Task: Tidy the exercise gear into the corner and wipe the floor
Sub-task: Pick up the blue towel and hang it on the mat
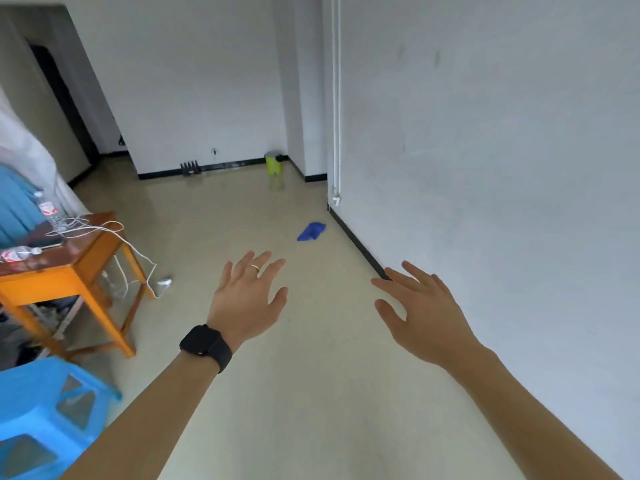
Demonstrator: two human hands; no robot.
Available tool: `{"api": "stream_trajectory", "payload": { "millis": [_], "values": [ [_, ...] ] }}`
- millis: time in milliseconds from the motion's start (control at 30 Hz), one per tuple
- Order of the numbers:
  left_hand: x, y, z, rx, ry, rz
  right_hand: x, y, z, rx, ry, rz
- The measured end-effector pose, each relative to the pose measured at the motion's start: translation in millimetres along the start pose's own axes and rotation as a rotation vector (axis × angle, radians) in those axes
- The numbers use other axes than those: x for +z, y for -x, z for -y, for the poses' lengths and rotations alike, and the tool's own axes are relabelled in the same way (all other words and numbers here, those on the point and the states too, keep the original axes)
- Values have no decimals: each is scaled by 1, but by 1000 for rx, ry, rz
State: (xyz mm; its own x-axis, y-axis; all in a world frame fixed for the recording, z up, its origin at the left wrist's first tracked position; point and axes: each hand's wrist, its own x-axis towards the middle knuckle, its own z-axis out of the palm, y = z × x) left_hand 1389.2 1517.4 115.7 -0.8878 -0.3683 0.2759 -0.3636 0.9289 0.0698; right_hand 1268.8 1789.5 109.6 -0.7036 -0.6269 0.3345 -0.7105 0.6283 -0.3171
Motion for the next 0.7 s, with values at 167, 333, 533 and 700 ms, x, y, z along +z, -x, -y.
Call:
{"api": "stream_trajectory", "payload": {
  "millis": [167,333,533,700],
  "values": [
    [-17,-63,86,31,53,-48,35,-87,64,-17,-5,-53],
    [-9,-142,166,11,65,-68,72,-184,104,-34,6,-95],
    [9,-258,257,-23,50,-71,127,-332,128,-92,27,-84],
    [14,-366,331,-68,-11,-130,171,-475,136,-128,-8,-107]
  ]
}}
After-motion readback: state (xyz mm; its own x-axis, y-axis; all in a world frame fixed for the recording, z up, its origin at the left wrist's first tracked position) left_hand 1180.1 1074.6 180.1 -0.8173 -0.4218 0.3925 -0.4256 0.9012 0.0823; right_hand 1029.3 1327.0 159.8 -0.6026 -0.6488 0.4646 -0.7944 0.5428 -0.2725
